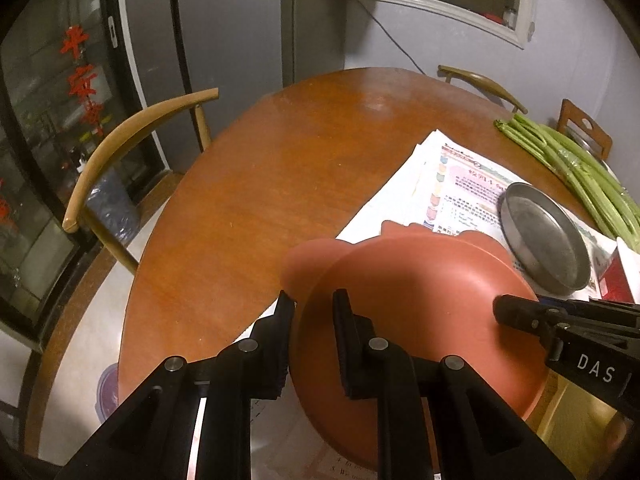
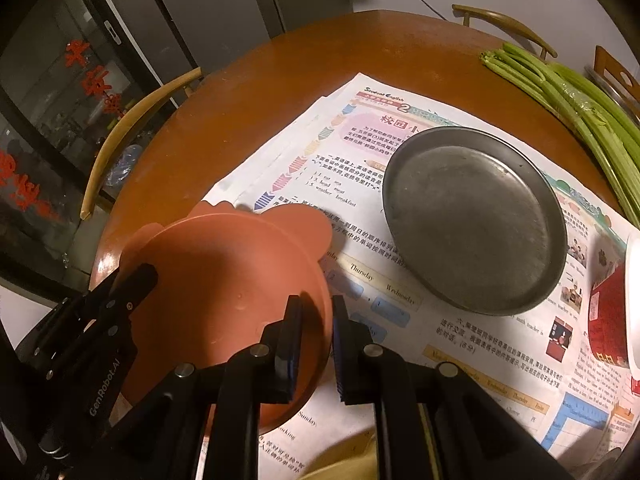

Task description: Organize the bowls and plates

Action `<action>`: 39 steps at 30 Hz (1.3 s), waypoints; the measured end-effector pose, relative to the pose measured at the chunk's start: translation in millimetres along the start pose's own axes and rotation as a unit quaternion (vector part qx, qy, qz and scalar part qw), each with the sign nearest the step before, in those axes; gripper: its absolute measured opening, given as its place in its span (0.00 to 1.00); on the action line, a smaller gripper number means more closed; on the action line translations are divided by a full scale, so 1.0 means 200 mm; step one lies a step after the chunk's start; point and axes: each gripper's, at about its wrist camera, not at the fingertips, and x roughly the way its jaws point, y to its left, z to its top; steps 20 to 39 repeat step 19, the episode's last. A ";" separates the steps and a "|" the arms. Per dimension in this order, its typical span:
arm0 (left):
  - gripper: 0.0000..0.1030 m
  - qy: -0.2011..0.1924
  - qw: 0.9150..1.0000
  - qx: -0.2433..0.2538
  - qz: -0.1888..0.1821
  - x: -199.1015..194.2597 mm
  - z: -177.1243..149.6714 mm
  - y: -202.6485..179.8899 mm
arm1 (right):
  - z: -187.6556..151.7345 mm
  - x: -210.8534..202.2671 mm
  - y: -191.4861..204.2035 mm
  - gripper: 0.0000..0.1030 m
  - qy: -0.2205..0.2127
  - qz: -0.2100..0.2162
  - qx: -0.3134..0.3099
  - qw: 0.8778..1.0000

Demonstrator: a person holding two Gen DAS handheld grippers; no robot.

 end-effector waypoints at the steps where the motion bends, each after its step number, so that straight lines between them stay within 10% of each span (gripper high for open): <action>1: 0.19 -0.001 1.000 0.001 0.002 0.00 0.00 0.00 | 0.00 0.00 0.00 0.14 0.001 0.002 0.001 1.000; 12: 0.36 0.021 0.999 0.025 0.025 0.01 -0.03 -0.04 | -0.02 0.00 0.04 0.15 0.007 -0.005 -0.015 1.000; 19: 0.55 0.040 0.999 -0.002 -0.026 0.00 -0.02 0.00 | 0.00 0.02 0.06 0.20 0.009 -0.011 -0.018 1.000; 39: 0.55 0.040 0.999 -0.002 -0.026 0.00 -0.02 0.00 | 0.00 0.02 0.06 0.20 0.009 -0.011 -0.018 1.000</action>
